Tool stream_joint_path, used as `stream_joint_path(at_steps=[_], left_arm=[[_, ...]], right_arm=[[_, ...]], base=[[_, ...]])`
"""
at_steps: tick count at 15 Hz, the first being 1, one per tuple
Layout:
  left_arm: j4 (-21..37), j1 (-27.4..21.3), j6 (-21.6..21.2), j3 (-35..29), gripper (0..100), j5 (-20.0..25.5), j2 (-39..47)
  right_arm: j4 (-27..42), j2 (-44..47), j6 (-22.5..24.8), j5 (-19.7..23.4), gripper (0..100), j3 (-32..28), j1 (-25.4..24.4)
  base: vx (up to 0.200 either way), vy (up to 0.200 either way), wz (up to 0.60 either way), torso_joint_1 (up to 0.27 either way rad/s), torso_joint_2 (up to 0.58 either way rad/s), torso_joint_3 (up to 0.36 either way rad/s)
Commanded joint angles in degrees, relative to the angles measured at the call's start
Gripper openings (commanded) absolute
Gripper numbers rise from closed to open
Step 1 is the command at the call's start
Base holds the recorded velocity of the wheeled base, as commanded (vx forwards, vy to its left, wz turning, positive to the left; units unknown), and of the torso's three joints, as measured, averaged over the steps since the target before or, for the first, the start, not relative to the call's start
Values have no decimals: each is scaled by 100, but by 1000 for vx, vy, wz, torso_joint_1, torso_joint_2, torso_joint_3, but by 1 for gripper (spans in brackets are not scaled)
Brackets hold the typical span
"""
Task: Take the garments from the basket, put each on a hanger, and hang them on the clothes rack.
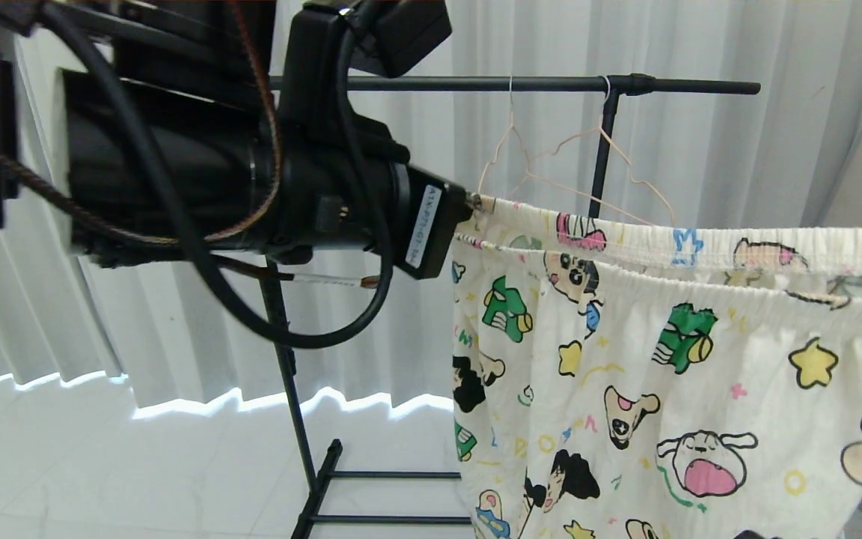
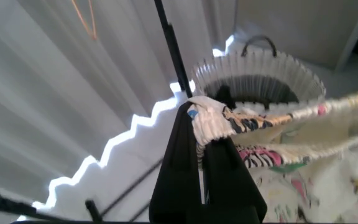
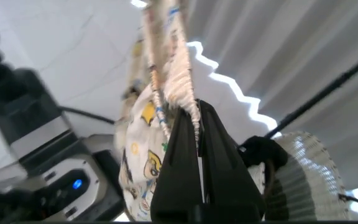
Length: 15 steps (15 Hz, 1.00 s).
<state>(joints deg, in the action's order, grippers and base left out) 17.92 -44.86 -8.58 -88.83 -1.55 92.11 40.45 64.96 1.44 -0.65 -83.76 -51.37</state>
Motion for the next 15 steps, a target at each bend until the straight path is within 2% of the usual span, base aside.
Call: stream_joint_path(at_steps=[1,3,5,8,10,15], left_arm=[[757,-23,23,411,0,383,-879],[1574,-23,129,499,0,972,-1450],[1706,-190,507,578,0,1043,-1697],[1803,-814,1139,666,0,1034,-1960],[1794,-1086,1324,666,0,1025,-1960],[1803,-1148,1298,745,0,893,-1916]], right_arm=[[-450,456,6,-32,0,0,699],[-1232,878,6,3,0,-17,866],[-1760,1176,6,82,0,-26,866],[-2410,1625,32,346,0,-61,839],[-2507,1713,41,372,0,-61,813],[-2454,1563,58,443,0,-17,804]], base=[[0,0,0,0,0,0],[0,0,0,0,0,0],[0,0,0,0,0,0],[0,0,0,0,0,0],[0,0,0,0,0,0],[0,0,0,0,0,0]])
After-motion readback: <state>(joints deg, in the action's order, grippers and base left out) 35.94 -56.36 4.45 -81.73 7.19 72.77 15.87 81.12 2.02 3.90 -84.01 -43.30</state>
